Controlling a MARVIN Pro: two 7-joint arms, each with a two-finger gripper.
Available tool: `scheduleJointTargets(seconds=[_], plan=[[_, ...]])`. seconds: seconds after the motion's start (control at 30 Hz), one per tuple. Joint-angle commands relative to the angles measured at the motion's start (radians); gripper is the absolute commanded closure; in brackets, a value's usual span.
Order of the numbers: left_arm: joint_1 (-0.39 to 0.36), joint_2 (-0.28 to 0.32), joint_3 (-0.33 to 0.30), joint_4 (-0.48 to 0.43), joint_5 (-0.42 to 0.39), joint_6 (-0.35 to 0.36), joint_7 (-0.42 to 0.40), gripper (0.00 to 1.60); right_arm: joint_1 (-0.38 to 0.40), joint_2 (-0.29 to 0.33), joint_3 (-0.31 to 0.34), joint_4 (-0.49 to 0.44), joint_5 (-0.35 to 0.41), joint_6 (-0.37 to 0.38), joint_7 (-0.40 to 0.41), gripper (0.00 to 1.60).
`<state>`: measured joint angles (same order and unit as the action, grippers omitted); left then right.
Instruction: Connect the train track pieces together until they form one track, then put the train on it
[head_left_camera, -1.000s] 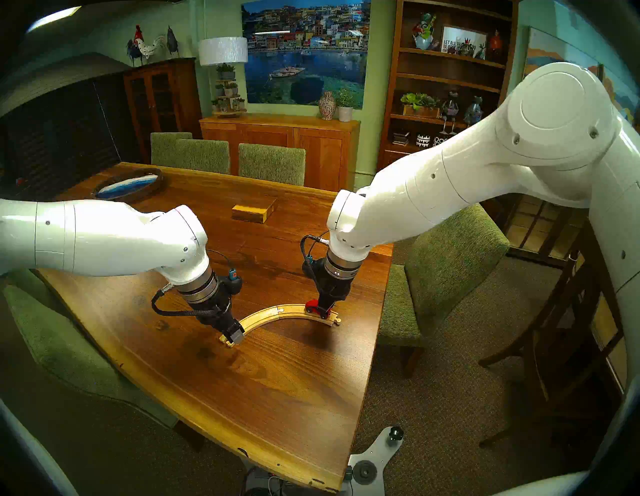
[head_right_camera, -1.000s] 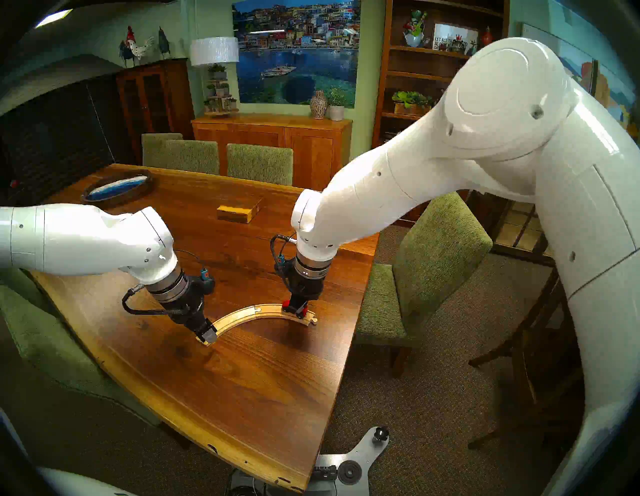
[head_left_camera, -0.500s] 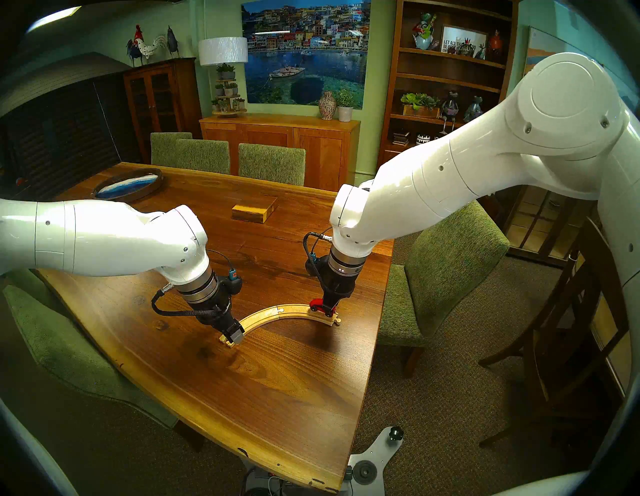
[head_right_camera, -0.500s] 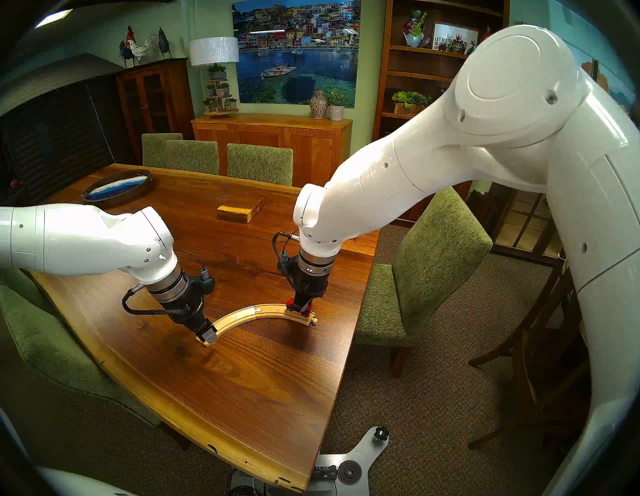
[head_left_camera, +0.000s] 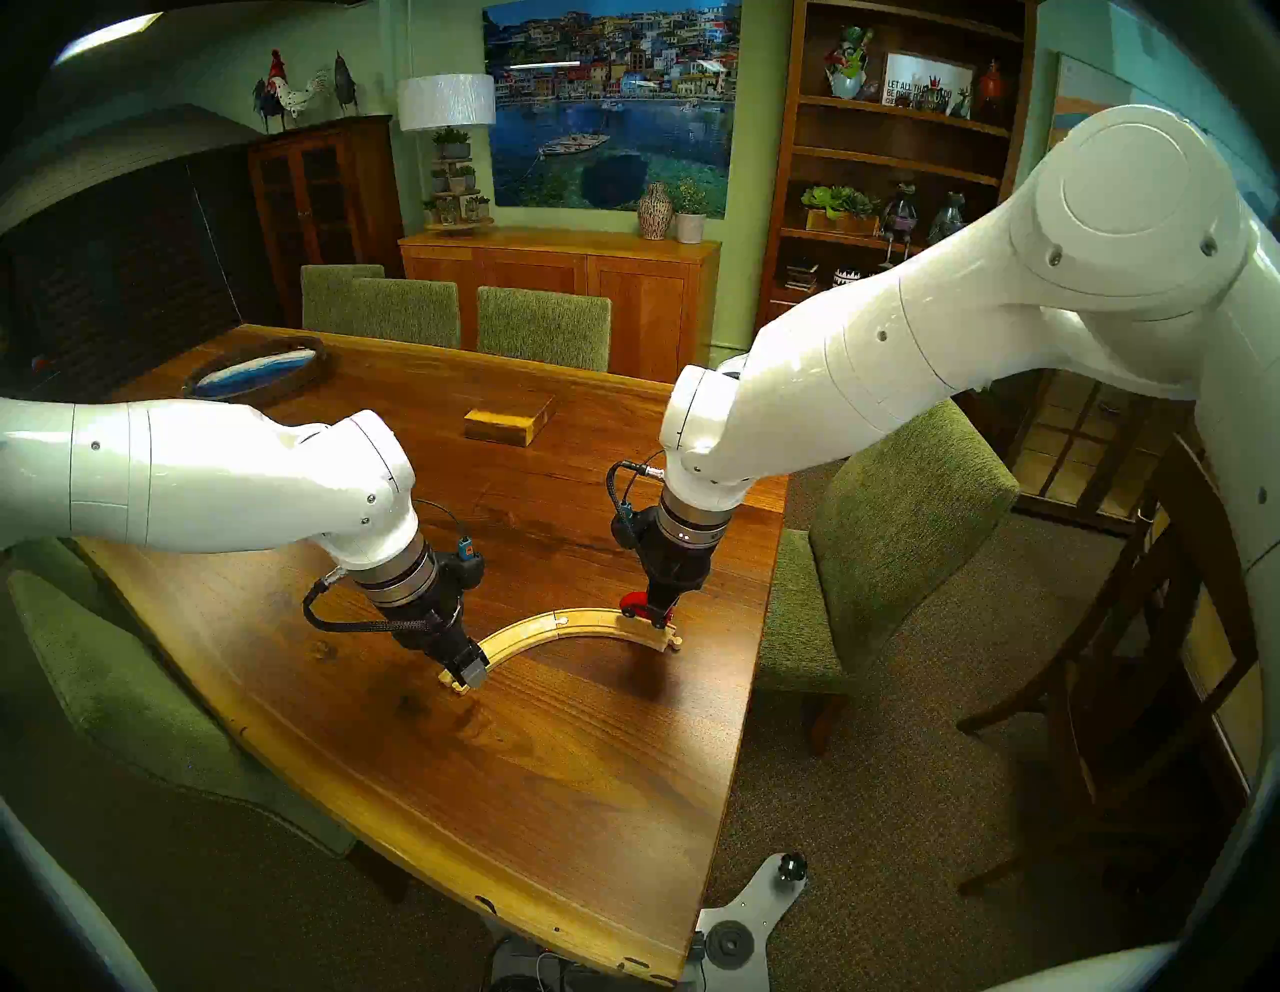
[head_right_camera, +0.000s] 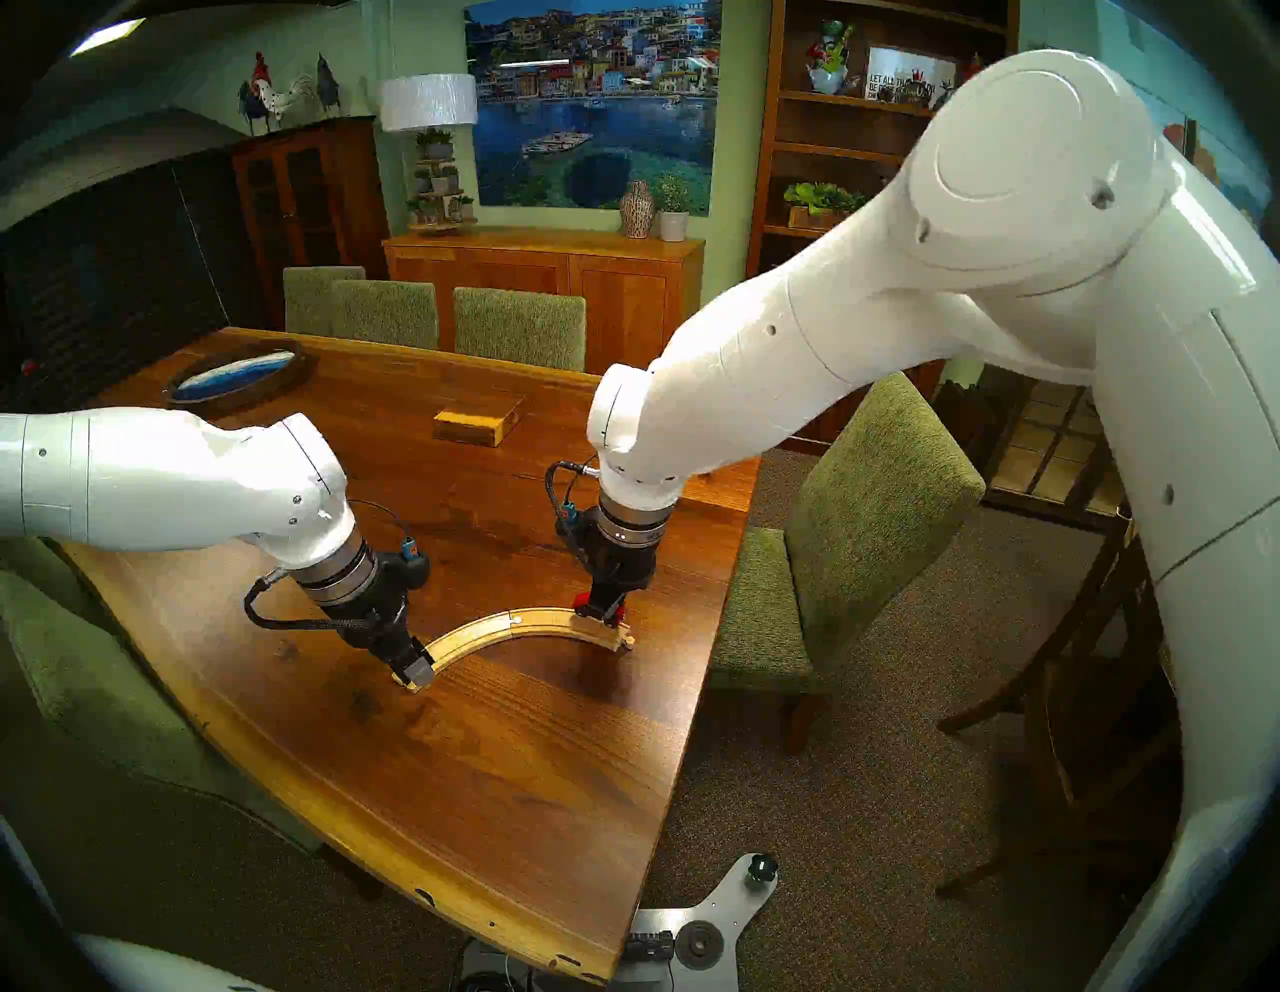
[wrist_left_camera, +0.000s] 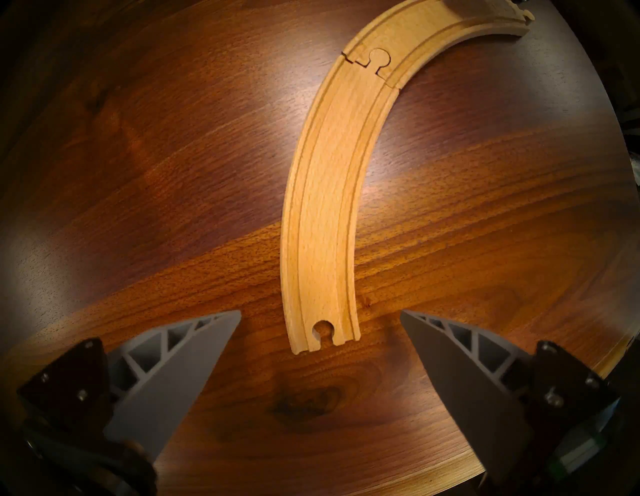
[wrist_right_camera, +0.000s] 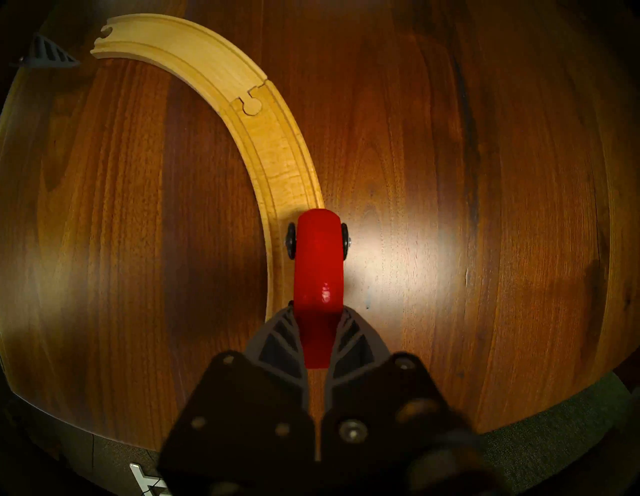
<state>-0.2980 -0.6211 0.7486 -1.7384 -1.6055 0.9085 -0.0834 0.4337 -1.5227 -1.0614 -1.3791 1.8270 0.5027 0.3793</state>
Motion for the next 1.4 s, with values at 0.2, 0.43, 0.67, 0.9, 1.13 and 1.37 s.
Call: scheduleJointTargets(seconds=[0.2,0.43,0.67,0.9,1.13,1.37], plan=[[-0.028,0.000,-0.021,-0.002,-0.002,0.000,0.001,0.00,0.045,0.001,0.000,-0.022,-0.073,-0.049,0.030,1.60],[-0.028,0.000,-0.021,-0.002,-0.002,0.000,0.001,0.00,0.041,-0.002,0.001,-0.018,-0.074,-0.041,0.030,1.60],[-0.029,0.000,-0.021,-0.002,-0.002,0.000,0.001,0.00,0.033,-0.010,0.001,0.000,-0.067,-0.019,0.045,1.60],[-0.029,0.000,-0.021,-0.002,-0.002,0.000,0.001,0.00,0.020,-0.017,0.002,0.022,-0.064,0.001,0.061,1.60],[-0.029,0.000,-0.021,-0.002,-0.002,0.000,0.001,0.00,0.013,-0.021,0.000,0.035,-0.059,0.005,0.072,1.60],[-0.028,0.000,-0.022,-0.002,-0.002,0.000,0.001,0.00,0.003,-0.022,-0.001,0.046,-0.051,0.002,0.070,1.60]])
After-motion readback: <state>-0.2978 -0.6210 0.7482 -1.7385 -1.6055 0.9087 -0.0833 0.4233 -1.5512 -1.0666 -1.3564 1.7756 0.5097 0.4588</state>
